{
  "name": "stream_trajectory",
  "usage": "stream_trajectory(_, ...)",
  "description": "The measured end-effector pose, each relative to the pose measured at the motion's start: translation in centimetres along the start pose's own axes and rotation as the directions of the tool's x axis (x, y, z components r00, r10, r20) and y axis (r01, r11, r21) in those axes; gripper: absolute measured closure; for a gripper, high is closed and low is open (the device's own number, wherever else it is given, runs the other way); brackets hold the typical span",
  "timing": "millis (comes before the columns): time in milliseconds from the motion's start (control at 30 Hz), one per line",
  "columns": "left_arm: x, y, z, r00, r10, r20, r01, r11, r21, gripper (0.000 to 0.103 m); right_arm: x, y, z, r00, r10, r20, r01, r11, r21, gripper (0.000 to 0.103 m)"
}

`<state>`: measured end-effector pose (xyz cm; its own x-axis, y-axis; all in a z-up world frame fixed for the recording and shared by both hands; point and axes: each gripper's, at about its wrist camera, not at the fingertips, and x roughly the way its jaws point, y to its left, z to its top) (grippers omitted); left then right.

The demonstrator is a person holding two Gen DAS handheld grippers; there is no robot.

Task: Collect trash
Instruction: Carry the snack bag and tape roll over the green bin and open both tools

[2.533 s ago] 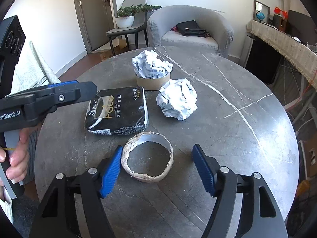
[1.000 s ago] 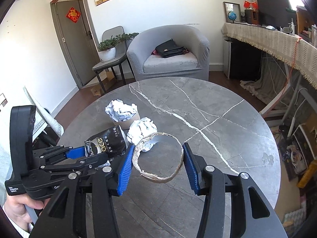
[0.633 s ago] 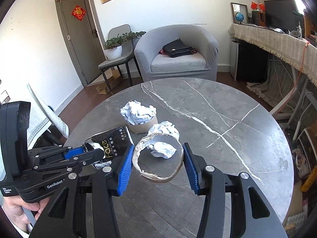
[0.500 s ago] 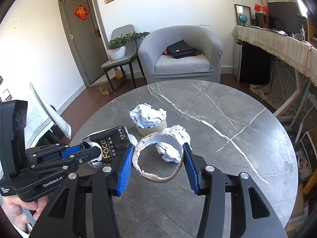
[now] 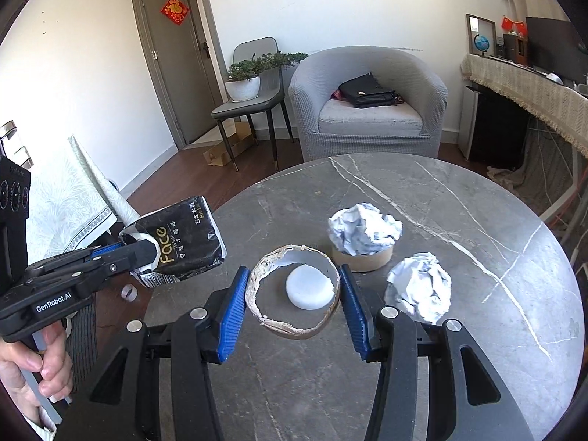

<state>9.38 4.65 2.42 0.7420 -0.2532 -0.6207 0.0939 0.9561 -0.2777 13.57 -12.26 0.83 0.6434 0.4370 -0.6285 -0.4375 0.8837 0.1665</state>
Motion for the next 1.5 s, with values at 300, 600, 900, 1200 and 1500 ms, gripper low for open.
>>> stream_trajectory(300,-2.3,5.0,-0.2,0.998,0.069,0.012,-0.068,0.996,-0.058,0.087,2.3,5.0,0.6,0.999,0.050,-0.022,-0.051,0.997,-0.060,0.054)
stream_trajectory(600,-3.2,10.1,-1.4,0.988,0.144,-0.052,-0.149,0.984,-0.094,0.086,4.4,9.4,1.0,0.995,0.092,-0.048,-0.097,0.990,-0.104,0.054)
stream_trajectory(900,-1.3,13.6,-4.9,0.958,0.180,-0.223,-0.196,0.979,-0.052,0.086,6.3,13.6,1.5,0.988,0.137,-0.067,-0.145,0.980,-0.137,0.054)
stream_trajectory(1200,-0.1,15.9,-8.2,0.914,0.194,-0.356,-0.213,0.977,-0.015,0.082,8.5,18.3,1.9,0.980,0.178,-0.092,-0.192,0.966,-0.173,0.054)
stream_trajectory(1500,-1.8,17.8,-9.1,0.911,0.184,-0.368,-0.198,0.980,0.001,0.052,11.8,21.4,1.0,0.976,0.164,-0.144,-0.192,0.960,-0.206,0.054)
